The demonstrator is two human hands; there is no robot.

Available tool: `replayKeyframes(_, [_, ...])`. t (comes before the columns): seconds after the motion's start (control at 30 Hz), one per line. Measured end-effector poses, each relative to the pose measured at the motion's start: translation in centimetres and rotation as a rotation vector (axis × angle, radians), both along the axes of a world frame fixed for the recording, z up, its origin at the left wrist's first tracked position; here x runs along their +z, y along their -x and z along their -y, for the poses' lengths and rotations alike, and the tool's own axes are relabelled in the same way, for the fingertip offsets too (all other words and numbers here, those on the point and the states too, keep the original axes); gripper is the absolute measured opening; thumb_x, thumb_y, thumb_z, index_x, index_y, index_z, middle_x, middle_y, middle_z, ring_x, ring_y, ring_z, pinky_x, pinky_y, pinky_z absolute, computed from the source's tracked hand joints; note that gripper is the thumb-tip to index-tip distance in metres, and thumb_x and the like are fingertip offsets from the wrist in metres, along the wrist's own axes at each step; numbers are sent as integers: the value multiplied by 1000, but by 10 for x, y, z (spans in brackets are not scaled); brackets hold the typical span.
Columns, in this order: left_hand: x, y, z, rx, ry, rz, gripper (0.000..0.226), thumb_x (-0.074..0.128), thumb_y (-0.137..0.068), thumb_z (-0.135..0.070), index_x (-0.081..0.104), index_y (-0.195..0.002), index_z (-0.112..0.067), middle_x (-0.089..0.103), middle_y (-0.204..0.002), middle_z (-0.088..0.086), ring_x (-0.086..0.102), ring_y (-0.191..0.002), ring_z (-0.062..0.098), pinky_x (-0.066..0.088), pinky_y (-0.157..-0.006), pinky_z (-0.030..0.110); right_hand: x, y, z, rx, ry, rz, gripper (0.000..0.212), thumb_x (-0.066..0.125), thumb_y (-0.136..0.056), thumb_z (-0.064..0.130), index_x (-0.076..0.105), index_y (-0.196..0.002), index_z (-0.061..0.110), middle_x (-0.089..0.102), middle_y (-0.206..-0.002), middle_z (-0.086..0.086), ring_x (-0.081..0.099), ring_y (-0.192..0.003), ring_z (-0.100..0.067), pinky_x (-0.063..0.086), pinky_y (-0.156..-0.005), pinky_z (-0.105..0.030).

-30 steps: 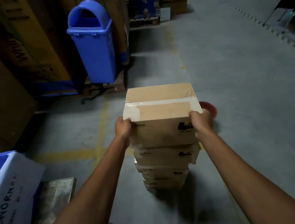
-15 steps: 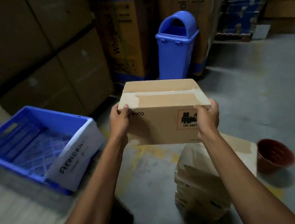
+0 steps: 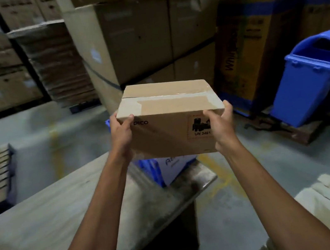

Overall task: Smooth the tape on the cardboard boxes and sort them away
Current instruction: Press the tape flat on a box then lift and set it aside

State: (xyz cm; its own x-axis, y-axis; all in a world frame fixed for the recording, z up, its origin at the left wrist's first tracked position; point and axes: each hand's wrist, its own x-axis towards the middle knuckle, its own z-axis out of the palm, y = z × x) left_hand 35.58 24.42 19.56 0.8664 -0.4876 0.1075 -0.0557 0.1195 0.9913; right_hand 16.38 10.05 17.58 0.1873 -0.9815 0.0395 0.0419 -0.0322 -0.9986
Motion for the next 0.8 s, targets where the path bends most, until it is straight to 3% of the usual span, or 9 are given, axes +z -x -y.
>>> replayKeyframes(0.07, [1, -32, -40, 96, 32, -23, 28, 51, -103, -26, 48, -129, -18, 60, -112, 1, 58, -87, 6, 48, -62, 19, 0, -38, -26, 118, 44, -33, 70, 66, -88, 35, 37, -151, 29, 46, -144, -3, 52, -124, -20, 51, -102, -45])
replayKeyframes(0.13, [-2, -63, -86, 241, 96, -73, 24, 50, -99, -43, 52, -112, -23, 63, -113, 7, 62, -95, 18, 55, -76, 32, -2, -77, -61, 258, 87, -72, 61, 67, -88, 37, 49, -146, 28, 46, -144, -2, 51, -125, -17, 47, -107, -42])
replayKeyframes(0.2, [-14, -93, -124, 421, 55, -66, 33, 47, -82, -64, 52, -96, -35, 64, -118, 7, 62, -106, 26, 52, -95, 49, -10, -111, -89, 362, 81, -108, 74, 66, -73, 54, 54, -142, 30, 52, -140, -1, 54, -124, -18, 47, -108, -45])
replayKeyframes(0.3, [-40, -129, -185, 594, -36, -58, 28, 45, -70, -73, 48, -91, -54, 61, -120, 1, 60, -108, 24, 50, -98, 53, -30, -157, -132, 482, 64, -120, 86, 63, -63, 60, 55, -142, 27, 58, -137, 0, 58, -122, -19, 49, -105, -47])
replayKeyframes(0.47, [-66, -138, -264, 745, -80, -118, 26, 55, -91, -40, 48, -114, -28, 58, -123, 6, 57, -108, 27, 48, -100, 48, -66, -203, -193, 620, 37, -152, 53, 67, -92, 29, 57, -141, 13, 60, -139, -2, 57, -122, -15, 46, -102, -30])
replayKeyframes(0.57, [-92, -146, -290, 763, -42, -190, 26, 59, -95, -20, 53, -119, -13, 60, -115, 8, 56, -101, 24, 48, -88, 36, -90, -226, -206, 621, -2, -185, 44, 66, -93, 29, 64, -133, 12, 65, -133, -2, 60, -120, -17, 49, -106, -41])
replayKeyframes(0.63, [-111, -151, -305, 782, -40, -215, 21, 61, -92, -13, 56, -113, -9, 61, -109, 8, 56, -96, 23, 47, -82, 34, -102, -237, -213, 623, -34, -177, 35, 66, -93, 27, 71, -124, 11, 71, -120, -2, 65, -112, -19, 52, -101, -45])
replayKeyframes(0.7, [-131, -157, -317, 777, -63, -235, 18, 62, -90, -6, 56, -107, -8, 62, -105, 9, 57, -94, 23, 47, -75, 31, -116, -245, -217, 621, -62, -199, 22, 64, -92, 28, 79, -98, 12, 74, -95, 1, 68, -97, -21, 55, -87, -44])
replayKeyframes(0.8, [-167, -166, -326, 705, -146, -278, 20, 63, -89, -2, 56, -107, -8, 65, -110, 13, 60, -95, 23, 48, -71, 29, -148, -257, -217, 636, -95, -248, 28, 64, -90, 31, 73, -79, 7, 71, -79, 2, 67, -83, -21, 53, -74, -38])
